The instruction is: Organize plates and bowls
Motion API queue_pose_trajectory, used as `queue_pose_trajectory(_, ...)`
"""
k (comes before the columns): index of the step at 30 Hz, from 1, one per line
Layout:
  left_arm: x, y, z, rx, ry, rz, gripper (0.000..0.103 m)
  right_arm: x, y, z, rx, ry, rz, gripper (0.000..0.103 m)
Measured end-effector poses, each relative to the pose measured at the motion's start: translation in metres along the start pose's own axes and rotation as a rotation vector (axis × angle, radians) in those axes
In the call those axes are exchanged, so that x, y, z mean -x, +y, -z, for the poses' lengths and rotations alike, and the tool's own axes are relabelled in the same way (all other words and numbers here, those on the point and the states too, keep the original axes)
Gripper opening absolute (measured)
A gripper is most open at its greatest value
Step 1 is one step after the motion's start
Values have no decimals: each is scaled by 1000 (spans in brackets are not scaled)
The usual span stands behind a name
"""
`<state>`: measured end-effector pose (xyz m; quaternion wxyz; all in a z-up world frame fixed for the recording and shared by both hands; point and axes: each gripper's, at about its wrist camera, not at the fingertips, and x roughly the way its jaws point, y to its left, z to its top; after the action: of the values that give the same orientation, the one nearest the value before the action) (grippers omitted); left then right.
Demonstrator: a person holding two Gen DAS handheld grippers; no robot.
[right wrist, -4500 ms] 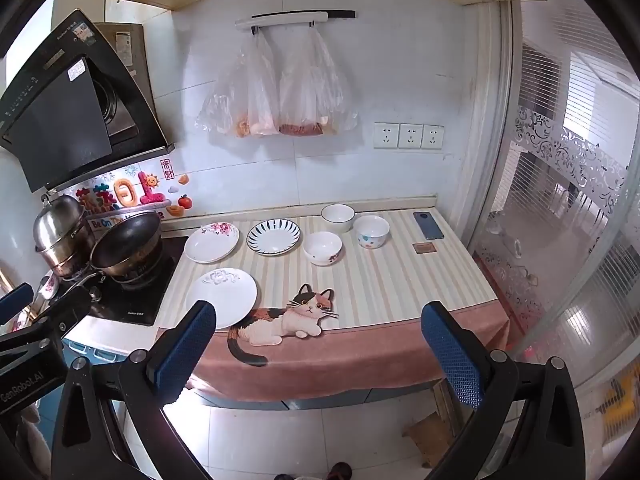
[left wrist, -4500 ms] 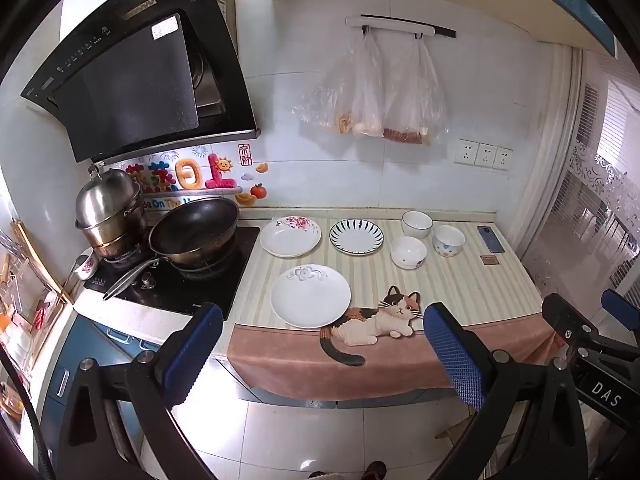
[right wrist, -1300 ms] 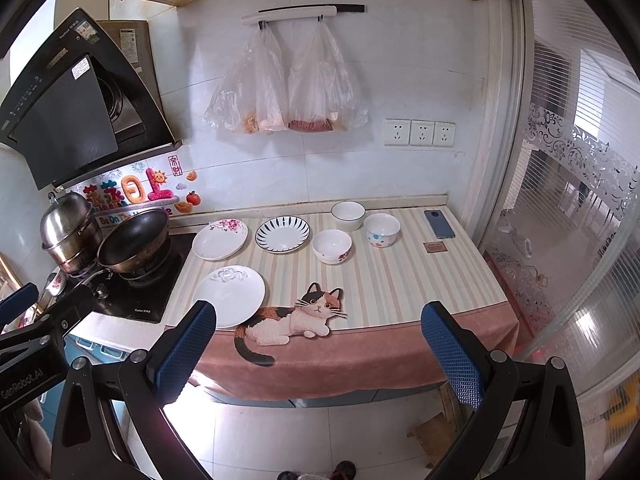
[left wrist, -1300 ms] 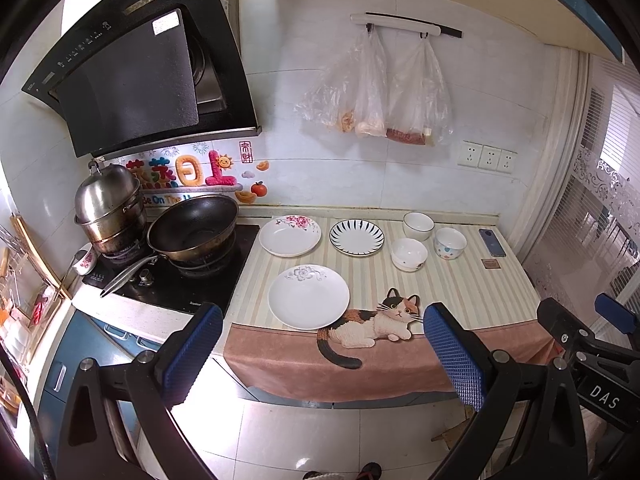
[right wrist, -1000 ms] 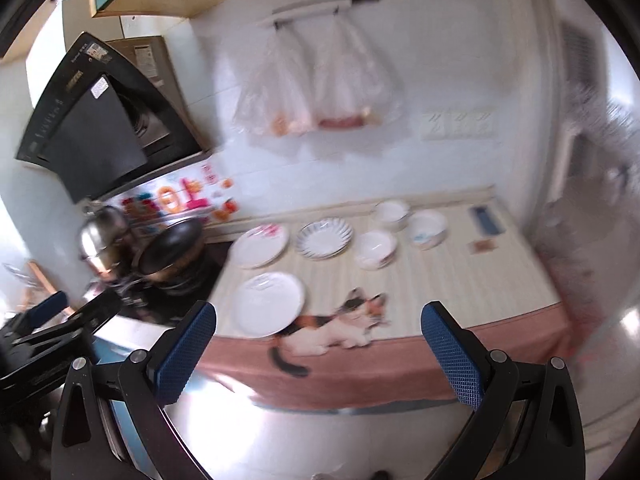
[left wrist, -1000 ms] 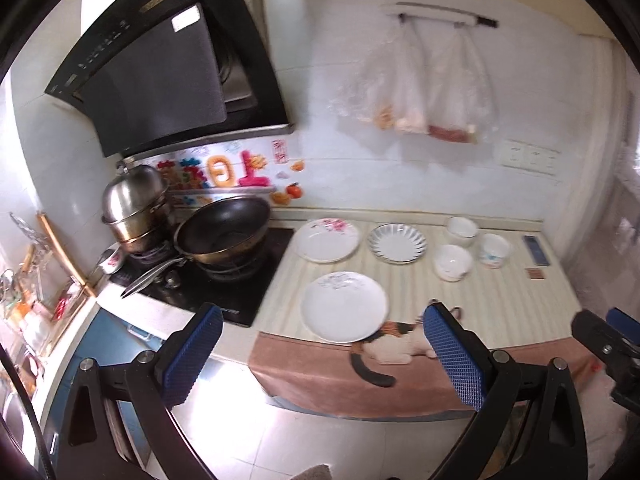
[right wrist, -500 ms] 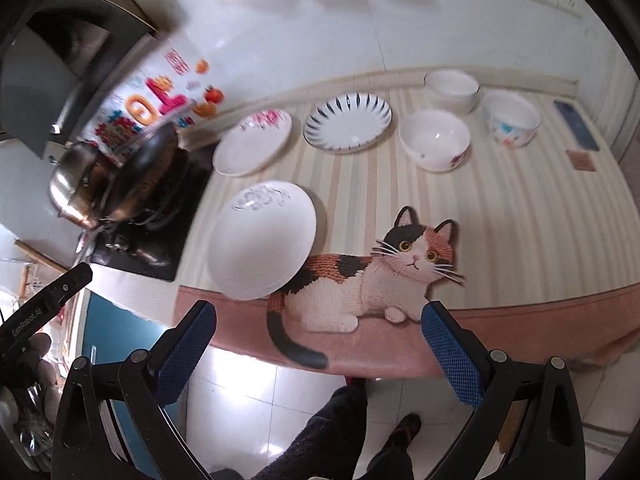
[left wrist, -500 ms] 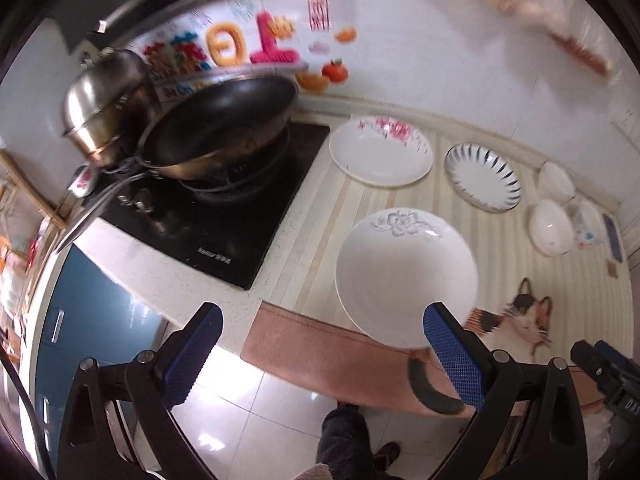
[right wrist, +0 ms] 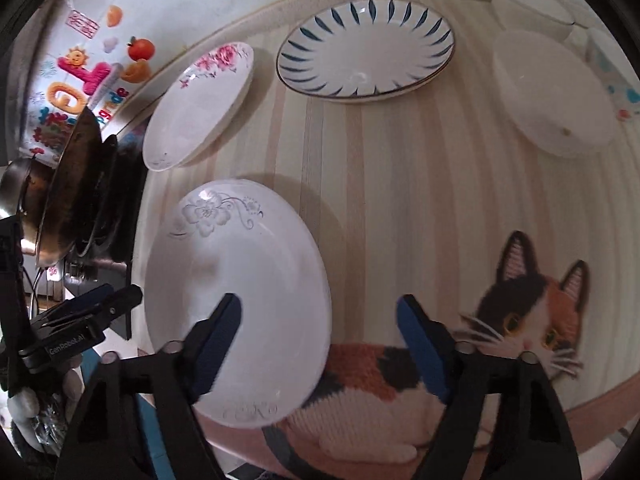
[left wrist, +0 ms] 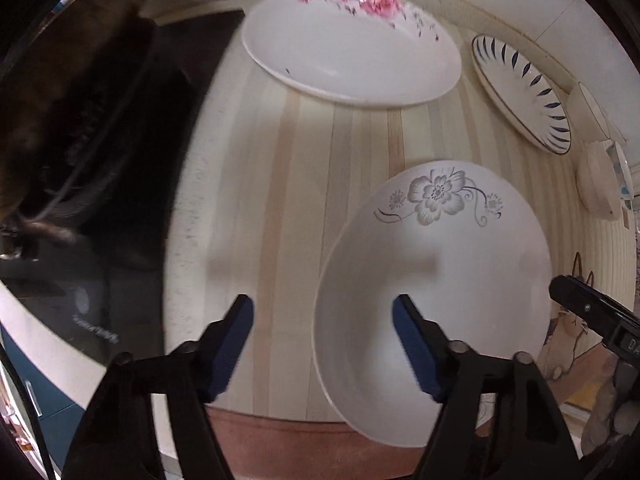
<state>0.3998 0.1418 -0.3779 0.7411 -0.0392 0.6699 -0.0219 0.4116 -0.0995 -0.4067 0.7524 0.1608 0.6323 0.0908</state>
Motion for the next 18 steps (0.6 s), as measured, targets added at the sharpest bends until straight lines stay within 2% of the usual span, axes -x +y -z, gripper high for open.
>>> queue_pose_trajectory(2,-9,1,-2,-2,37,20,46,-15,-1,-6,-19,23,-12,66)
queue_pose_trajectory(4,-12,1,1,4,53,50,36,-27,-2,-10,-29,50,-18,58)
queue_pose_trajectory(6,-12,0,3,12,55,77,31,-35,-1,-11,-21,69,-35,41)
queue_pose_trajectory(8,-11,-2,8,12,43,60,30,-43,1,-12,-7,93,-38,22)
queue_pose_trajectory(10,-9,-5,11,10,38,48,30,-45,2,-10,-2,96,-49,18)
queue_pose_trajectory(18,0,-12,29,41,45,30,30,-46,6,-12,41,106,-45,16)
